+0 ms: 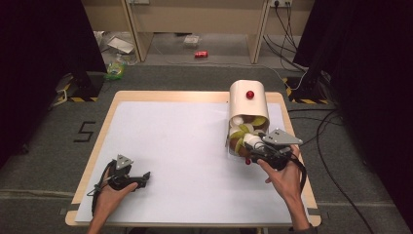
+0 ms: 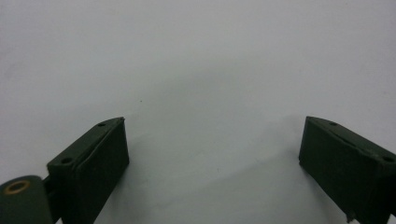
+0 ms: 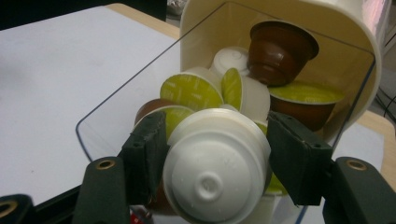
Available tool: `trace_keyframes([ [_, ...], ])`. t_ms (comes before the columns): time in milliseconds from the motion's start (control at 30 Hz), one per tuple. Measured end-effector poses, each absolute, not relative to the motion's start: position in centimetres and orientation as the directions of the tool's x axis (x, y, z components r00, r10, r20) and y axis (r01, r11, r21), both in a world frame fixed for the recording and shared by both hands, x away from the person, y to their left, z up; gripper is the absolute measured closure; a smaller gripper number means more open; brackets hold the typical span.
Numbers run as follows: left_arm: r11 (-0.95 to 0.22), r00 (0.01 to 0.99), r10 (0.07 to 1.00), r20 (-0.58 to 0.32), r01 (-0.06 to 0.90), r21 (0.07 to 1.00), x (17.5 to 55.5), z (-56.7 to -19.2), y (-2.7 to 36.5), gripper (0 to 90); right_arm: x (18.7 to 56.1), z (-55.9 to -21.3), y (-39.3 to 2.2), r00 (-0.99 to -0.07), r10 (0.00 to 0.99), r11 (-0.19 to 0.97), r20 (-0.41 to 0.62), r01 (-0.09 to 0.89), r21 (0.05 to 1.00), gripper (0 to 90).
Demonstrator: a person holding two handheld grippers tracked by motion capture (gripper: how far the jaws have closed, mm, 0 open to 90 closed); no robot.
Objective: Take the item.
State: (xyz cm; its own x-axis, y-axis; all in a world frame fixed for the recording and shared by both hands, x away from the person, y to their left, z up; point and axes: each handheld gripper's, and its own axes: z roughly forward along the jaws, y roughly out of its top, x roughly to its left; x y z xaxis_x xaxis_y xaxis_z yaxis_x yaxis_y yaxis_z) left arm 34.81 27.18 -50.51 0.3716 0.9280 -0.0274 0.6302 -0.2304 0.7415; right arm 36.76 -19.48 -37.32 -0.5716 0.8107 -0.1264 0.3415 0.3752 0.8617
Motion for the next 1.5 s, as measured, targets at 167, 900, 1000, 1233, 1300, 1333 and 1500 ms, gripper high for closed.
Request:
trace_keyframes([
  [167,-0.231,0.372,0.928,-0.027,0.63,0.742,34.8,-50.5,27.2,7.5,37.5,-38.1,-18.8,-0.574,0.809,0.385,-0.127,0.354,0.852,39.5],
  [900,-0.23,0.372,0.928,-0.027,0.63,0.742,34.8,-50.5,27.2,7.4,37.6,-38.5,-18.1,-0.558,0.812,0.407,-0.171,0.33,0.852,38.9],
  [1000,-0.231,0.372,0.928,-0.027,0.63,0.742,34.8,-50.5,27.2,7.5,37.6,-38.2,-17.9,-0.561,0.809,0.405,-0.175,0.316,0.858,38.9],
  [1233,-0.23,0.372,0.928,-0.027,0.629,0.742,34.8,-50.5,27.2,7.5,37.4,-37.8,-18.0,-0.56,0.811,0.386,-0.168,0.298,0.873,39.0],
  [1300,-0.23,0.372,0.928,-0.027,0.63,0.742,34.8,-50.5,27.2,7.5,37.4,-37.7,-18.0,-0.559,0.814,0.368,-0.157,0.288,0.884,39.0],
  [1333,-0.23,0.372,0.928,-0.027,0.63,0.742,34.8,-50.5,27.2,7.5,37.4,-37.7,-18.0,-0.561,0.812,0.367,-0.158,0.281,0.887,39.0],
  [1500,-0.231,0.372,0.928,-0.027,0.63,0.742,34.8,-50.5,27.2,7.5,38.1,-38.1,-17.5,-0.585,0.798,0.363,-0.141,0.282,0.888,38.8],
])
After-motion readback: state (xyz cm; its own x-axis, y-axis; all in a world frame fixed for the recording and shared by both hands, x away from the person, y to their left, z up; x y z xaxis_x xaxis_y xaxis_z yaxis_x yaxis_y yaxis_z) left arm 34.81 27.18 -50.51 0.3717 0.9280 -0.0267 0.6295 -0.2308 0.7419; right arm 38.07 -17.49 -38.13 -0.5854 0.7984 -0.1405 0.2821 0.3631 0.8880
